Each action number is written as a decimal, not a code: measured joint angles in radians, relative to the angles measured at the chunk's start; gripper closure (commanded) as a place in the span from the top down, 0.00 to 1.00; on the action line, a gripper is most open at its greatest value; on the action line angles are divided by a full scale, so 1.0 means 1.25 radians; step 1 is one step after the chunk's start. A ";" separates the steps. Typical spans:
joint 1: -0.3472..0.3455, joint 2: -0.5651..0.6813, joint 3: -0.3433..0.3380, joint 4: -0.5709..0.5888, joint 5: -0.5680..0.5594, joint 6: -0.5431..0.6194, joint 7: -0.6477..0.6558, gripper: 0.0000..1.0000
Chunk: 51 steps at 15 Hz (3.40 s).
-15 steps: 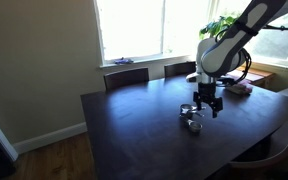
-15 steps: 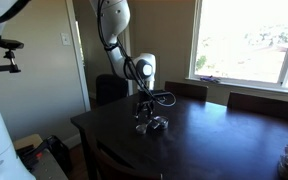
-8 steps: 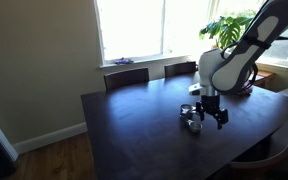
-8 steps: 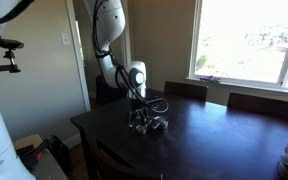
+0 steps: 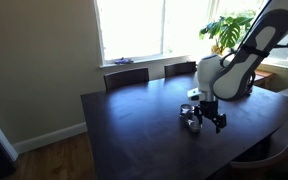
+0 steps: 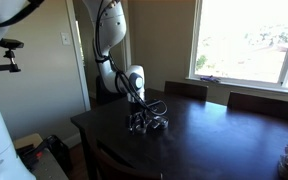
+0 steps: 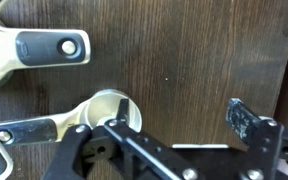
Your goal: Stack the pots in order of size
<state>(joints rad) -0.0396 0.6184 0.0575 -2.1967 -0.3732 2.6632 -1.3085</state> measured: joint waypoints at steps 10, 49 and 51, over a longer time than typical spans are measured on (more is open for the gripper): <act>0.037 0.081 -0.024 0.081 -0.075 0.028 0.000 0.76; 0.043 -0.025 -0.011 -0.095 -0.261 0.198 -0.111 0.07; 0.042 -0.047 -0.011 -0.114 -0.261 0.224 -0.111 0.07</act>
<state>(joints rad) 0.0128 0.5595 0.0437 -2.3387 -0.6996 2.9428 -1.4474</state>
